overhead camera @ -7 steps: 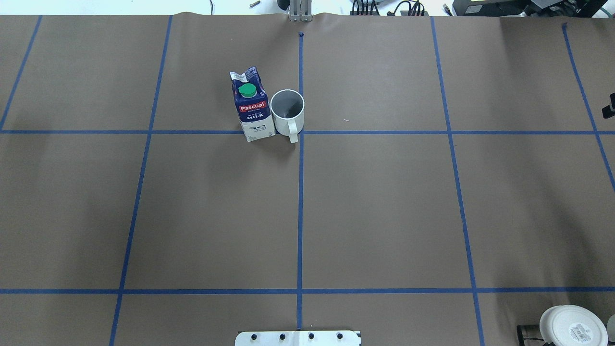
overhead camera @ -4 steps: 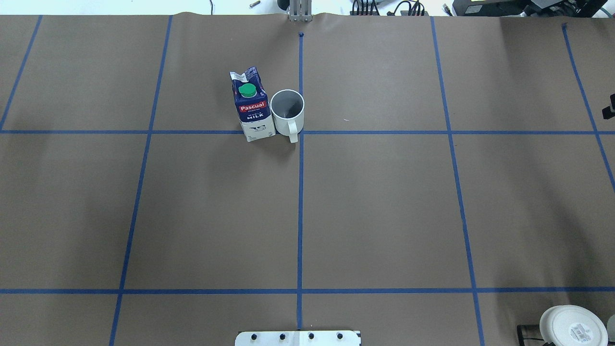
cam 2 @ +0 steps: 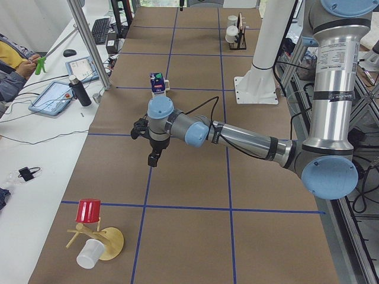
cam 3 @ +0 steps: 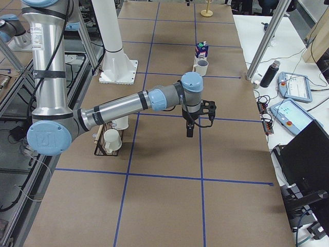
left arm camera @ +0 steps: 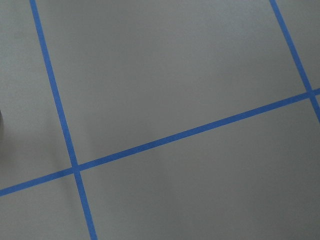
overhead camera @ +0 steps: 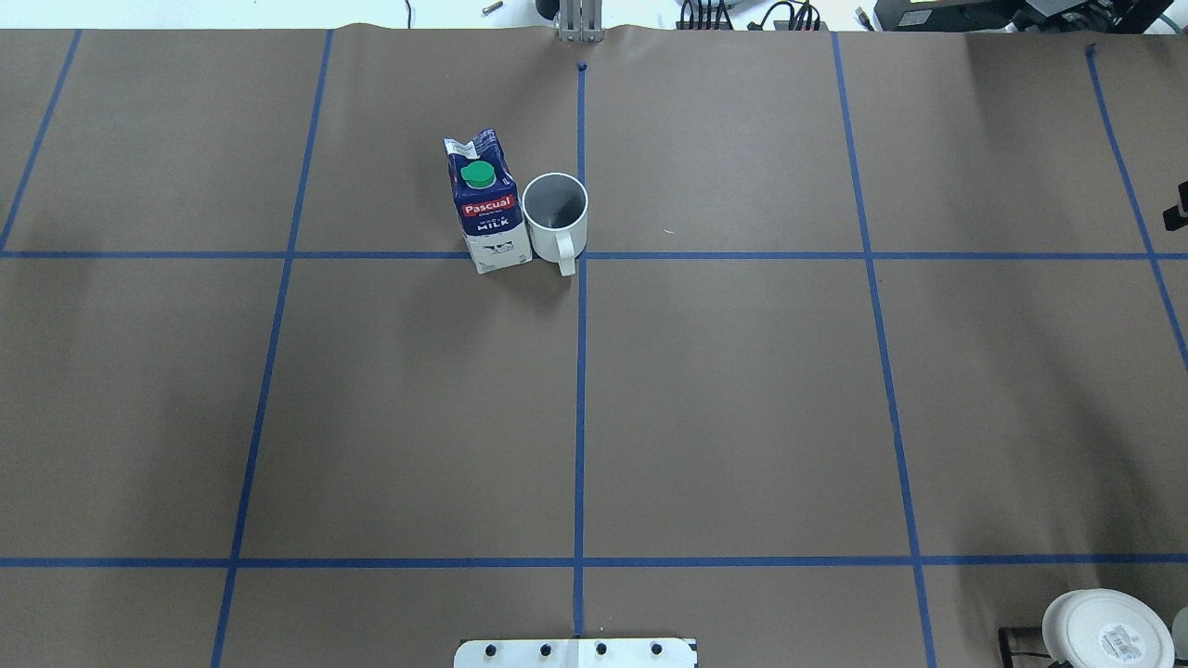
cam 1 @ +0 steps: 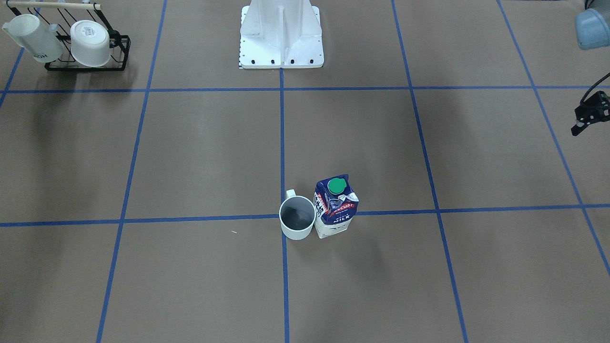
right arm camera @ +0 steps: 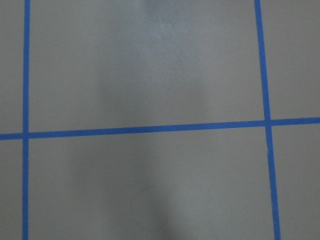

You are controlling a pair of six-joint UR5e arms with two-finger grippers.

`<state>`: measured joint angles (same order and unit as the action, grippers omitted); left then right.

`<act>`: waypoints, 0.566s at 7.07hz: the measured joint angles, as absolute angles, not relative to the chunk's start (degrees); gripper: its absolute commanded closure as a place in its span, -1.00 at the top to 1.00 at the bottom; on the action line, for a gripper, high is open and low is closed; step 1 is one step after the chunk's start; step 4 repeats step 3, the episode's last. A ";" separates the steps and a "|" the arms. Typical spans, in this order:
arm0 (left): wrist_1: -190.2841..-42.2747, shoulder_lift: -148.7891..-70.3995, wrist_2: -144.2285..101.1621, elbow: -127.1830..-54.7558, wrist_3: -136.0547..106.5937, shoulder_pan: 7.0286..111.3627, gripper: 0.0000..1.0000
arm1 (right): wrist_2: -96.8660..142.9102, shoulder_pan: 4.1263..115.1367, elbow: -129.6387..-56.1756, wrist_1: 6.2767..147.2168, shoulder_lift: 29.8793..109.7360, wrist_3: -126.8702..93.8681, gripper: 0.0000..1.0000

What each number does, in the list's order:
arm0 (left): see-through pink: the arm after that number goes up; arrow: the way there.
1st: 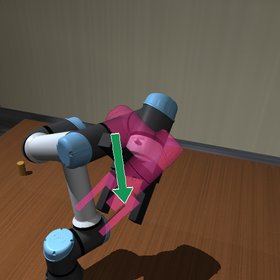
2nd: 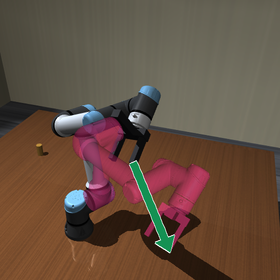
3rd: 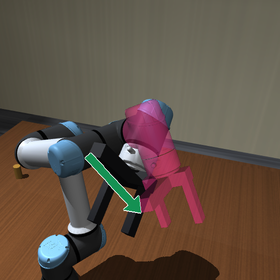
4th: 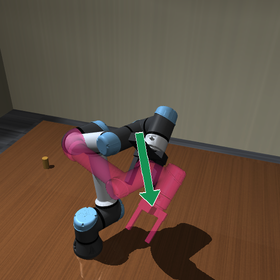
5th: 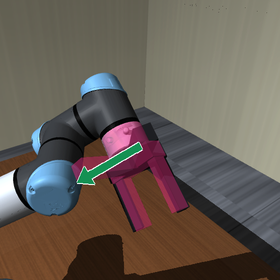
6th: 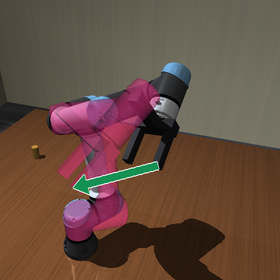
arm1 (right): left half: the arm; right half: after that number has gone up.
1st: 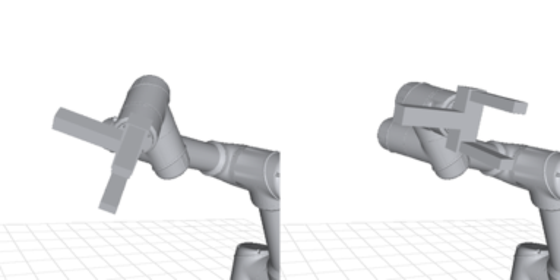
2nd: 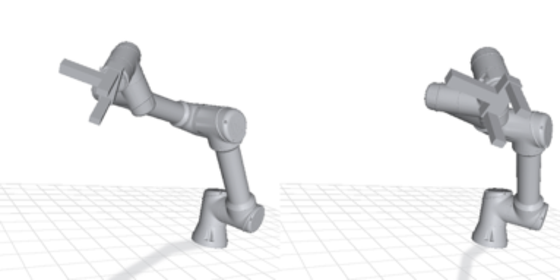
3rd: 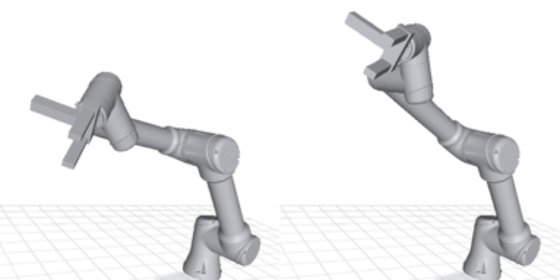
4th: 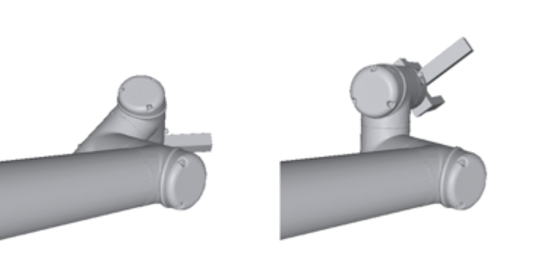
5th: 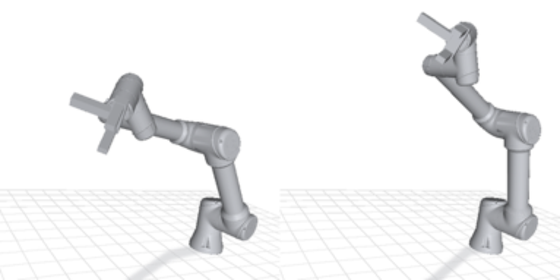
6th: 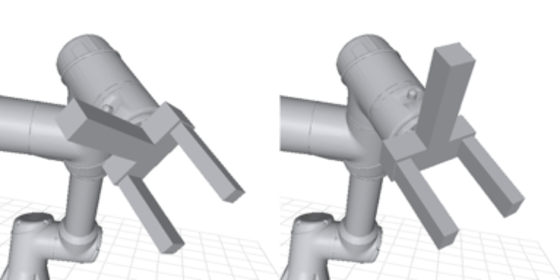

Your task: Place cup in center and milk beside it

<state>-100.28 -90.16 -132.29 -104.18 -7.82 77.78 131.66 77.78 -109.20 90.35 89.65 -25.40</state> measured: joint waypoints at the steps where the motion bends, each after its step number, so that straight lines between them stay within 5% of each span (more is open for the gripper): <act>1: -100.32 -90.13 -132.28 -104.24 -7.82 77.78 0.97 | 131.66 77.78 -109.21 90.35 89.65 -25.42 1.00; 4: -100.44 -89.97 -132.43 -104.87 -7.84 77.84 0.97 | 131.66 77.81 -109.21 90.35 89.65 -25.48 1.00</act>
